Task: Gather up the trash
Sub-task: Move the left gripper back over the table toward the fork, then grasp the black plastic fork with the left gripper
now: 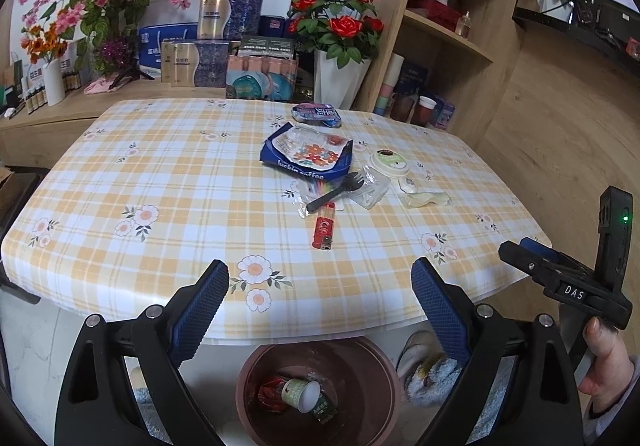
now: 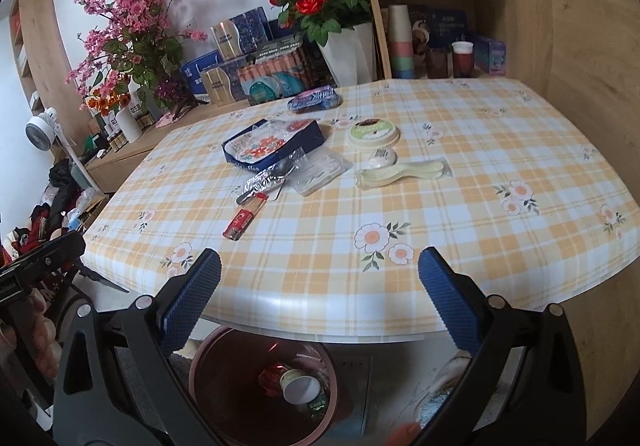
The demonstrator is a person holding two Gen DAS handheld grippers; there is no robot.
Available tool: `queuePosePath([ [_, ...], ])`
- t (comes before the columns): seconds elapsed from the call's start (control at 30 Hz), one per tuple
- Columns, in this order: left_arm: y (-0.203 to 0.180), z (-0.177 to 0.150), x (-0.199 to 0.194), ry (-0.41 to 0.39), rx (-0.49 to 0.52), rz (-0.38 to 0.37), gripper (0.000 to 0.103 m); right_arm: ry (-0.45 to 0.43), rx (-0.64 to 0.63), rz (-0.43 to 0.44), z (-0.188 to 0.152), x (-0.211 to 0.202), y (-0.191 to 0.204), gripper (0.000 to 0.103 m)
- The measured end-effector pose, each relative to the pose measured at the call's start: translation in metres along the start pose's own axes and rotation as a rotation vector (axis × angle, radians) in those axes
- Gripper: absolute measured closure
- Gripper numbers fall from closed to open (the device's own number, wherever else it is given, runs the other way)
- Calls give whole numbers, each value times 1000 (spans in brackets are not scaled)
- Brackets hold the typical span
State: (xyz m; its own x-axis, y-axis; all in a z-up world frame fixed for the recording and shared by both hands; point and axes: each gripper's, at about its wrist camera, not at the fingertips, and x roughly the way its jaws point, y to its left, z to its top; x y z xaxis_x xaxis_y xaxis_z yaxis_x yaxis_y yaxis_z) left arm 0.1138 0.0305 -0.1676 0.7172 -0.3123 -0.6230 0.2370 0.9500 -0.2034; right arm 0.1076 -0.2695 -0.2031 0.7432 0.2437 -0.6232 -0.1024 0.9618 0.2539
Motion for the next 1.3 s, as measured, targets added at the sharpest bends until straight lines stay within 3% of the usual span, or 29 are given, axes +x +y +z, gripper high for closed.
queuePosePath([
  [0.13, -8, 0, 18, 36, 24, -28, 17, 35, 14, 12, -1, 13, -8, 6],
  [0.37, -25, 12, 65, 88, 107, -62, 25, 73, 14, -49, 4, 40, -27, 6],
  [0.5, -29, 33, 109, 124, 174, -78, 31, 103, 17, -65, 11, 61, -41, 6],
  [0.67, -19, 60, 169, 193, 219, -78, 46, 128, 16, -70, 20, 85, -55, 6],
  [0.8, -12, 75, 208, 242, 236, -131, 46, 149, 27, -56, 29, 104, -65, 6],
  [1.13, -16, 82, 274, 386, 341, -117, 46, 175, 19, -58, 42, 135, -74, 6],
  [1.2, -20, 79, 276, 372, 388, -102, 46, 188, 6, -56, 43, 139, -72, 6],
  [1.3, -23, 79, 274, 356, 414, -83, 74, 206, -26, -34, 45, 143, -71, 6],
])
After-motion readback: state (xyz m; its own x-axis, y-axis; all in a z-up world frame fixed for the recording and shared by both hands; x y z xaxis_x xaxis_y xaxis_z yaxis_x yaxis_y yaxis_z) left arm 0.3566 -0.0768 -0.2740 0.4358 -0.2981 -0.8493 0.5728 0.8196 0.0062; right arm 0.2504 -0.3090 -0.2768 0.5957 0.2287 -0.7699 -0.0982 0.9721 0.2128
